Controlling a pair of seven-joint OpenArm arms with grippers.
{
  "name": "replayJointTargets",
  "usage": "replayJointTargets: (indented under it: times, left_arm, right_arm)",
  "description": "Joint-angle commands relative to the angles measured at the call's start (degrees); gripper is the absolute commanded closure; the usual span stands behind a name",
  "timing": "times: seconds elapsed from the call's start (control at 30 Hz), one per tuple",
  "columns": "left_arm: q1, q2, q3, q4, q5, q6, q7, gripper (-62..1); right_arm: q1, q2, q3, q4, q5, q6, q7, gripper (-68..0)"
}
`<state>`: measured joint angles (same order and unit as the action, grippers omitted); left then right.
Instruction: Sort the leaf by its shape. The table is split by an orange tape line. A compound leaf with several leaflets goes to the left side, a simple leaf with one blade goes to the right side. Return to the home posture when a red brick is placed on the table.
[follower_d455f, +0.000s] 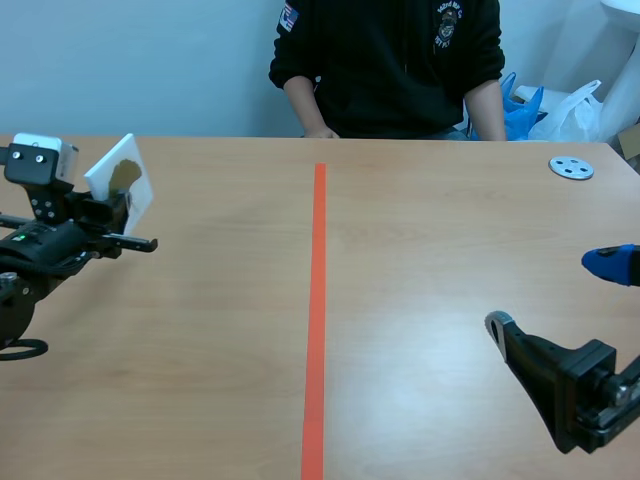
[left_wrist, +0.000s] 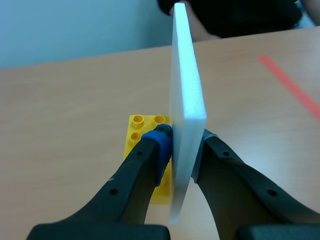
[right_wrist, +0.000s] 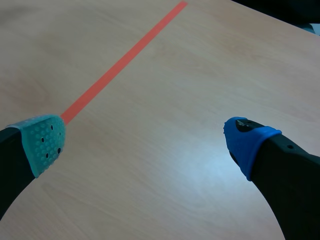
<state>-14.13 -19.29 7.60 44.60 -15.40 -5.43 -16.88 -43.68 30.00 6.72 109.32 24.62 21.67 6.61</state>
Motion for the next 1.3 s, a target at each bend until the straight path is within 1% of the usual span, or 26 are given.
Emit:
replayJointTargets:
  times: [0.0, 0.03, 0.5, 0.63, 0.83, 0.87, 0.93, 1.13, 1.2, 1.23, 1.27]
  left_arm:
    - [-1.33, -0.17, -0.81, -1.18, -1.46, 0.20, -1.49, -5.5]
    - [-1.55, -0.31, -1.09, -2.25, -2.01, 0.20, -1.57, -5.5]
    - [-4.02, 1.79, -1.25, -14.16, -2.03, 0.13, -7.34, -5.6]
    - [-4.00, 1.81, -1.25, -16.09, -2.03, -0.28, -7.78, -5.8]
    - [-3.98, 1.81, -1.25, -16.57, -2.03, -0.48, -7.76, -9.8]
    - [-4.00, 1.81, -1.25, -16.57, -2.01, -0.70, -7.76, -11.3]
    - [-4.00, 1.81, -1.25, -16.57, -2.01, -0.74, -7.74, -16.8]
    - [-3.98, 1.79, -1.25, -16.57, -2.03, -0.70, -7.82, -40.7]
    - [-3.96, 1.79, -1.25, -16.48, -2.08, -0.70, -10.25, -49.7]
    - [-3.96, 1.75, -1.25, -16.46, -2.75, -0.72, -12.39, -54.3]
    - [-3.98, 1.64, -1.25, -16.22, -4.22, -1.20, -13.77, -58.7]
  right_arm:
    - [0.68, -0.04, 0.13, 0.98, 0.44, -0.22, 1.07, -67.9]
    - [0.68, -0.07, 0.13, 0.98, 0.44, -0.22, 1.09, -67.9]
    - [0.66, -0.04, 0.13, 0.98, 0.46, -0.22, 1.05, -67.9]
    - [0.66, -0.04, 0.13, 0.98, 0.46, -0.22, 1.07, -67.9]
    - [0.66, -0.04, 0.13, 0.98, 0.46, -0.22, 1.05, -67.9]
    - [0.66, -0.04, 0.13, 0.98, 0.46, -0.22, 1.05, -67.9]
    - [0.66, -0.04, 0.13, 0.98, 0.46, -0.22, 1.05, -67.9]
    - [0.66, -0.04, 0.13, 0.98, 0.48, -0.22, 1.05, -67.9]
    - [0.66, -0.04, 0.13, 0.98, 0.48, -0.22, 1.07, -67.9]
    - [0.66, -0.04, 0.13, 0.98, 0.61, -0.22, 1.07, -67.9]
    - [0.66, -0.04, 0.13, 0.98, 0.70, -0.22, 1.07, -67.9]
